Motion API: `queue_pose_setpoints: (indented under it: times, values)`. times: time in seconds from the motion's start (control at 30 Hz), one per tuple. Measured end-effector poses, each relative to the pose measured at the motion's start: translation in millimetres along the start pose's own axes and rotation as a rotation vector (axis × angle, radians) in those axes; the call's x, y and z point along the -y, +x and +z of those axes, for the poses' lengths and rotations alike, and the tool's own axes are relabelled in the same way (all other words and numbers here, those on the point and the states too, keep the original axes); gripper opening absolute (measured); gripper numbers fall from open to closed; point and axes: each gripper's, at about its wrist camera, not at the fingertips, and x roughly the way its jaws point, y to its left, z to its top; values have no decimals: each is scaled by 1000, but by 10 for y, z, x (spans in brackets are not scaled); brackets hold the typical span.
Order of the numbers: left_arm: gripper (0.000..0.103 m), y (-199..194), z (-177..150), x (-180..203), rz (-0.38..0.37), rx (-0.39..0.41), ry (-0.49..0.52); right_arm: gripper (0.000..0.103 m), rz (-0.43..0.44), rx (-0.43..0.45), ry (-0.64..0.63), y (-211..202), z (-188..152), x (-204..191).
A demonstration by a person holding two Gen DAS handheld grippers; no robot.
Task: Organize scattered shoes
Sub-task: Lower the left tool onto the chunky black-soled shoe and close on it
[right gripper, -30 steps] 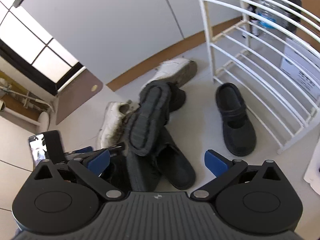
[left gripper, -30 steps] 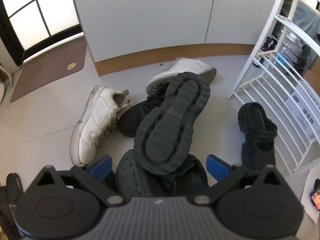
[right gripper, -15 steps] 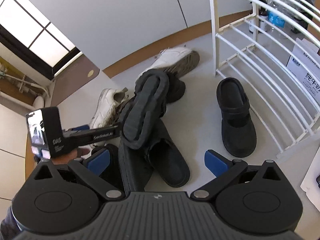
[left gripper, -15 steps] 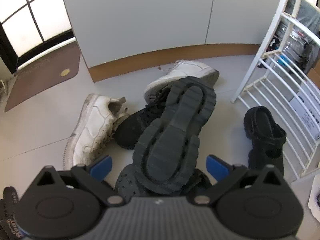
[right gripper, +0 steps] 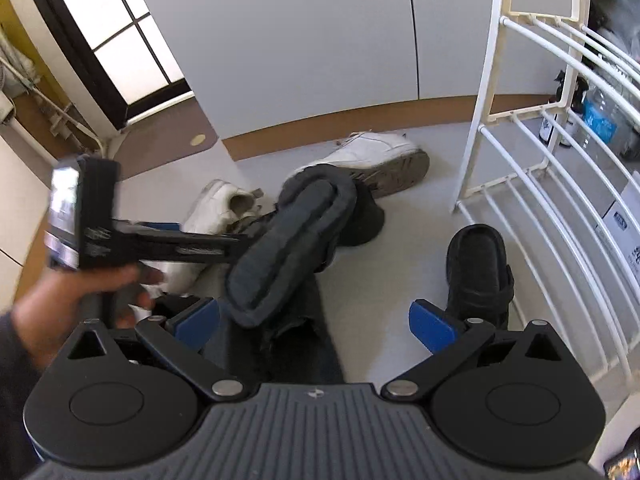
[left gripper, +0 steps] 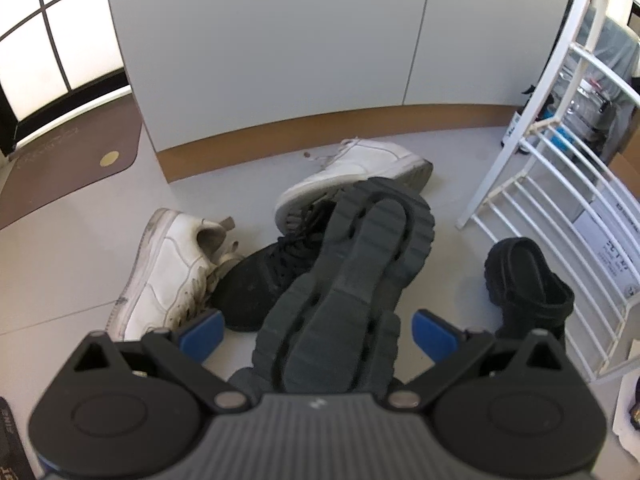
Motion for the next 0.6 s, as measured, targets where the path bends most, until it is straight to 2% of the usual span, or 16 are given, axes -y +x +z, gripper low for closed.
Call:
queue_pose_setpoints:
  times: [0.17,0.3,0.47,0.53,0.6]
  values:
    - [102,106,-125,-89,-17,7,10,103,25,-7,-4,466,-318,161]
    - [102,209,-279,-212,-64,7,-24,103,70,13,11,723,-543,320]
    - [102,306,-384,-272,-88,14,-42,103,183,34,42,974,-895,428]
    - [102,334,-393,-236,-85,40,-13,103,189,-6,30,995,-955,416]
    - [103,353,-396,-170,-79,87,46,103,205,-7,-21,956,-999,388]
